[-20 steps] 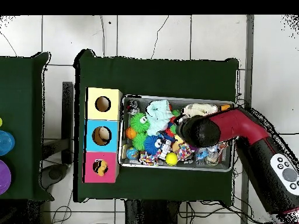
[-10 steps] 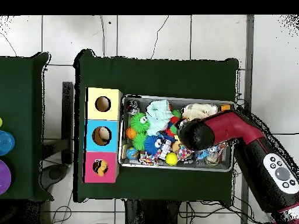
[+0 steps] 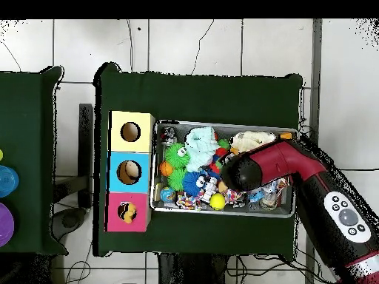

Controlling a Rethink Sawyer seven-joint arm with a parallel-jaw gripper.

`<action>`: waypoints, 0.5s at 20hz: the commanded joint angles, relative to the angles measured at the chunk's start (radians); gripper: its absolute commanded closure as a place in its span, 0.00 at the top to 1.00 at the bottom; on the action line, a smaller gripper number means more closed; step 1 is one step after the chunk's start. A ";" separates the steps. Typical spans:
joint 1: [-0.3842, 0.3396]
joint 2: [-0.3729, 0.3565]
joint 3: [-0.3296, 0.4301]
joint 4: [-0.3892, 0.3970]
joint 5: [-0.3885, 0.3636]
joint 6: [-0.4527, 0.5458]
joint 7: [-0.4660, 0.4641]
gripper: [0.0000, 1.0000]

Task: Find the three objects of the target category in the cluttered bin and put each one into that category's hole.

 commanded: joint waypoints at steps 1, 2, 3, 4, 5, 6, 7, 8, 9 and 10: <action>0.026 -0.018 -0.096 0.001 -0.053 0.020 -0.123 1.00; 0.029 -0.018 -0.099 -0.001 -0.051 0.021 -0.122 1.00; 0.033 -0.017 -0.103 -0.004 -0.048 0.023 -0.120 1.00; 0.037 -0.019 -0.109 -0.005 -0.047 0.025 -0.112 1.00; 0.042 -0.023 -0.115 -0.007 -0.046 0.030 -0.108 1.00; 0.048 -0.027 -0.121 -0.010 -0.046 0.035 -0.105 1.00; 0.054 -0.032 -0.128 -0.012 -0.049 0.038 -0.102 1.00; 0.056 -0.032 -0.132 -0.014 -0.049 0.038 -0.104 1.00; 0.058 -0.032 -0.137 -0.016 -0.049 0.038 -0.105 1.00; 0.060 -0.030 -0.141 -0.019 -0.049 0.035 -0.105 1.00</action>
